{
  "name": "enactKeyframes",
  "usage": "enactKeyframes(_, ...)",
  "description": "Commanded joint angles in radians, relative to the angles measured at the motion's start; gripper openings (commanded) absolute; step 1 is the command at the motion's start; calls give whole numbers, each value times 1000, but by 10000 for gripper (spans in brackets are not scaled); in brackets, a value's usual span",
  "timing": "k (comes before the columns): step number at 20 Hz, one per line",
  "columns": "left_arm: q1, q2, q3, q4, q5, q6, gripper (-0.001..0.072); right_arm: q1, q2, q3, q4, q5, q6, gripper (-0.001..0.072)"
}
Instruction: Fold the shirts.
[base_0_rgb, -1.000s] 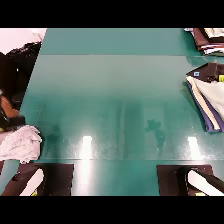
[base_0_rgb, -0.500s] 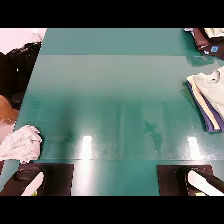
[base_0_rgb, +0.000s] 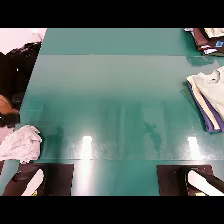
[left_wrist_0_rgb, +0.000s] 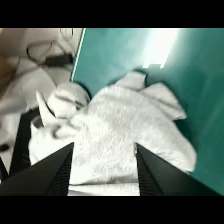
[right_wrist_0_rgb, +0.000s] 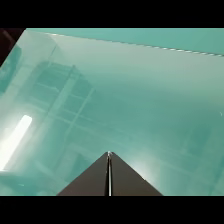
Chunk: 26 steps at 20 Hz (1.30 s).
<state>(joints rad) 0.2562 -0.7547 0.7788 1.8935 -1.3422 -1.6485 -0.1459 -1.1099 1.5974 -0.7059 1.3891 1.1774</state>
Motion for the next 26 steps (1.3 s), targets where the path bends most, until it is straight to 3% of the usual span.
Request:
enactKeyframes(1,107,-25,-213,-29,123,6,459,0,-2,1,-2,5,0,13)
enactKeyframes(8,129,-109,-255,-47,182,3,454,0,-2,1,-2,11,0,13)
enactKeyframes(9,129,-109,-255,-47,182,-1,323,0,-2,1,-2,11,0,13)
enactKeyframes(10,129,-109,-254,-47,172,-2,104,0,-2,1,-2,10,0,13)
enactKeyframes(11,129,-109,-251,-48,163,-2,30,0,-2,1,-2,10,0,13)
enactKeyframes(14,129,-108,-153,-100,74,5,21,0,-2,1,-2,6,0,13)
enactKeyframes(18,38,-66,218,-429,-30,63,19,0,-2,3,8,-21,0,13)
enactKeyframes(22,-256,-68,607,-506,-11,59,18,0,-1,3,8,-74,0,13)
enactKeyframes(26,-574,-137,754,-506,54,60,18,0,-1,3,8,-108,0,13)
